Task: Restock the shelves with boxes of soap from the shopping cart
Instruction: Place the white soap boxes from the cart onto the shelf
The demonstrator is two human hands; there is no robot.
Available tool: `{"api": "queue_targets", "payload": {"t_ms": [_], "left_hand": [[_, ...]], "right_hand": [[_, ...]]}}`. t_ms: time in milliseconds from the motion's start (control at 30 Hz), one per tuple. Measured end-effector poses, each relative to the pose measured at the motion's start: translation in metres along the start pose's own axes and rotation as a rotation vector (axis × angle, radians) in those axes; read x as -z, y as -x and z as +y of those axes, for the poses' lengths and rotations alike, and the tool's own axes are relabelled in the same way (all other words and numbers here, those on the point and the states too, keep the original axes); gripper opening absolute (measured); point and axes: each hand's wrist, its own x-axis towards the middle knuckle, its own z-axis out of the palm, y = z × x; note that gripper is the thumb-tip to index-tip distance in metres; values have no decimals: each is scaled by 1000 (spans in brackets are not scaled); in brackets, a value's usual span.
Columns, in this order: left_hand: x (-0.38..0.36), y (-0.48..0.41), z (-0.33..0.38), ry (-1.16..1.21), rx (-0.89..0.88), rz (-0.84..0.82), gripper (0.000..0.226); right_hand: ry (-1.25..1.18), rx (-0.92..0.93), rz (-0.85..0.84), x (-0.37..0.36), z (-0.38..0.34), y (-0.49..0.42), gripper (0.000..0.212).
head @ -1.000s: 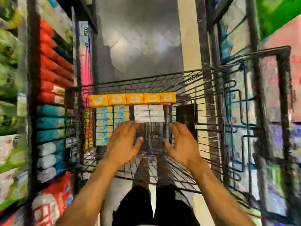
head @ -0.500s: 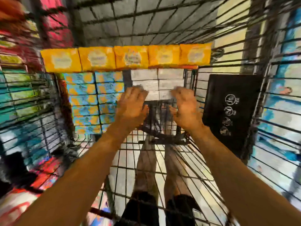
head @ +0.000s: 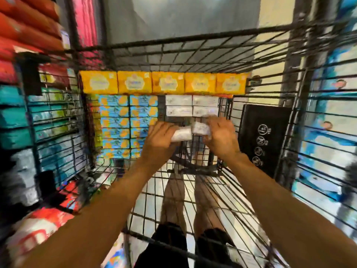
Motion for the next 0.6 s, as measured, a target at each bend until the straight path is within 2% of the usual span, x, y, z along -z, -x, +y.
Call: {"api": "queue_targets", "payload": {"t_ms": [100, 233, 300, 367, 467, 600], "left_hand": [[50, 25, 28, 272, 234, -62, 46], [117, 67, 69, 661, 479, 62, 51], [150, 92, 89, 801, 587, 131, 48], [180, 116, 111, 900, 655, 223, 44], [209, 158, 146, 1000, 726, 415, 40], [218, 228, 190, 1170, 810, 729, 38]], "right_hand": [[-296, -109, -64, 44, -24, 33, 48], [-662, -226, 26, 107, -56, 94, 35], [-756, -257, 59, 134, -71, 121, 32], [-844, -278, 67, 160, -88, 146, 27], [-1002, -282, 80, 188, -107, 178, 32], [-1149, -281, -18, 203, -128, 216, 34]]}}
